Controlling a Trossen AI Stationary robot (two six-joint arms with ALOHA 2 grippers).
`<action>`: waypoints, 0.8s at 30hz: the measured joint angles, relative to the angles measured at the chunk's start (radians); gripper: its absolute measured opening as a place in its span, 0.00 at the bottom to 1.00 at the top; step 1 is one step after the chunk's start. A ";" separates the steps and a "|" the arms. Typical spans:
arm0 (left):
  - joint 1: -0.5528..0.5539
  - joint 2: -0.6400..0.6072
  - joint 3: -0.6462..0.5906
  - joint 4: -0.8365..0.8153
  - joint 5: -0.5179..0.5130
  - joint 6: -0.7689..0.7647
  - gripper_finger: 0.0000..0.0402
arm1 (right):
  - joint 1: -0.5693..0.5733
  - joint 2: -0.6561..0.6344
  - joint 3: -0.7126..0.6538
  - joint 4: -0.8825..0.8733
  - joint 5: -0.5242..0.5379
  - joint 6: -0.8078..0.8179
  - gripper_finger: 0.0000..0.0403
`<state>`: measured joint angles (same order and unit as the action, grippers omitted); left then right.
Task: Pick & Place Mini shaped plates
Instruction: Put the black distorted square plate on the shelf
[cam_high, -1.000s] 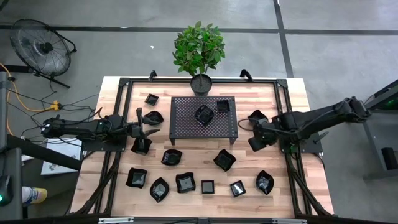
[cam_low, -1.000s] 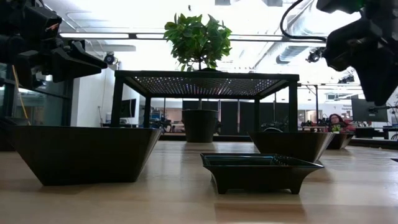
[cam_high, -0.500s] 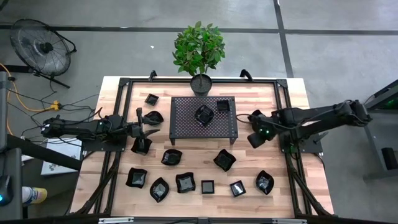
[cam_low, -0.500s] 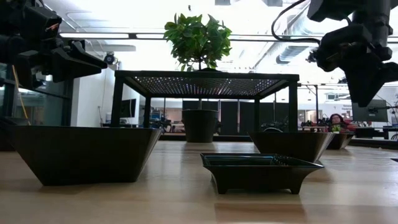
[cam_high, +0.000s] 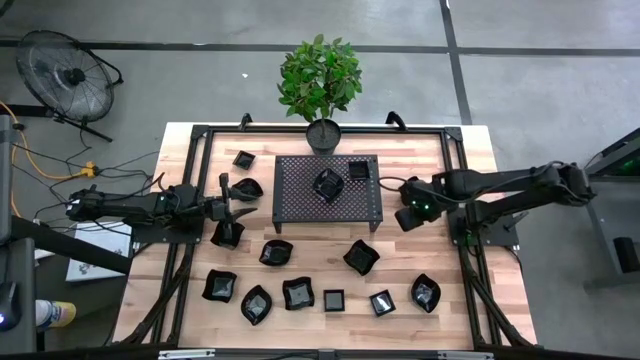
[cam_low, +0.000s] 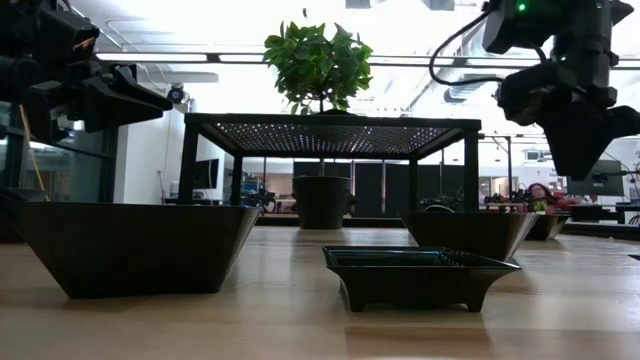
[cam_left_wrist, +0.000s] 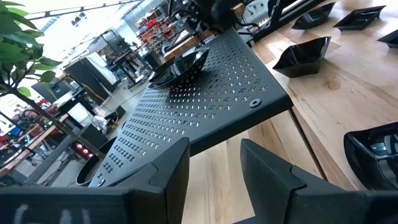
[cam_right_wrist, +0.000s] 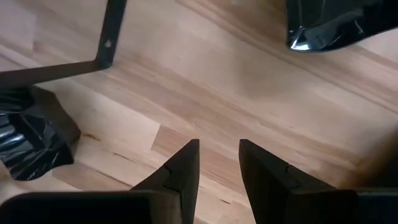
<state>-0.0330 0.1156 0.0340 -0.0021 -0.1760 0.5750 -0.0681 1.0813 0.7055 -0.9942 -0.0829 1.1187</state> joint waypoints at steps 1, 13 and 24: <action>0.000 0.000 0.000 0.000 0.000 0.000 0.35 | -0.005 0.000 0.000 -0.005 0.000 0.000 0.27; 0.000 0.000 0.000 0.000 0.000 0.000 0.35 | -0.071 -0.018 0.000 -0.023 0.023 0.059 0.27; 0.000 0.000 0.000 0.000 0.000 0.000 0.35 | -0.113 -0.128 0.000 -0.156 0.293 0.426 0.27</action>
<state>-0.0330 0.1158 0.0338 -0.0021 -0.1757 0.5748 -0.1806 0.9538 0.7055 -1.1501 0.2102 1.5451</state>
